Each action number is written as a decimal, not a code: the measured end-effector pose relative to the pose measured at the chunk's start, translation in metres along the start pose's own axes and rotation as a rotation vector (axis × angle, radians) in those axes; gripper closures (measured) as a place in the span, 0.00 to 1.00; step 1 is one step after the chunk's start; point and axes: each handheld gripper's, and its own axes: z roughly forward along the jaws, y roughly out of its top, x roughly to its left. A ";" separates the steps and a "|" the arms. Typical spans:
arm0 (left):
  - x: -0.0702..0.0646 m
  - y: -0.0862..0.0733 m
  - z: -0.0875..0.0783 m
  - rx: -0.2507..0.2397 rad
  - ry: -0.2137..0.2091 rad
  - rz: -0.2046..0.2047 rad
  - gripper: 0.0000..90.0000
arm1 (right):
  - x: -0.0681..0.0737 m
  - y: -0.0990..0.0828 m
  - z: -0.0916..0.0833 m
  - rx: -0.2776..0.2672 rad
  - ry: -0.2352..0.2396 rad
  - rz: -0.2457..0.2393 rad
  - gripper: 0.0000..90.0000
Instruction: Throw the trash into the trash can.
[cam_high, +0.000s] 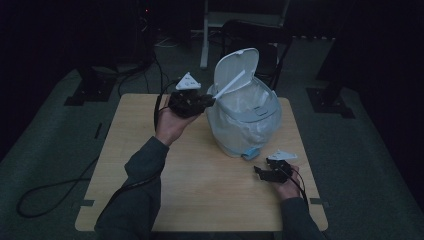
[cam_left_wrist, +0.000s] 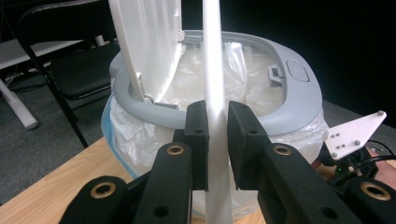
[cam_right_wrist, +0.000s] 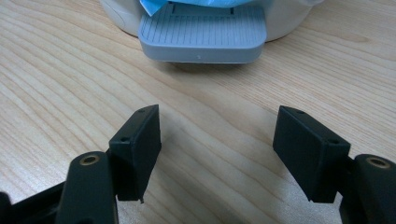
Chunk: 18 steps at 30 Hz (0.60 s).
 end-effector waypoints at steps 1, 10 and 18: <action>0.000 0.000 0.001 0.001 0.000 -0.002 0.89 | 0.000 0.000 0.000 0.000 0.000 0.000 0.35; 0.001 0.010 0.012 0.020 -0.004 0.003 0.89 | 0.000 0.000 0.000 0.000 0.000 0.000 0.35; -0.001 0.020 0.018 0.019 -0.013 0.006 0.89 | 0.000 0.000 0.000 0.000 -0.001 -0.001 0.34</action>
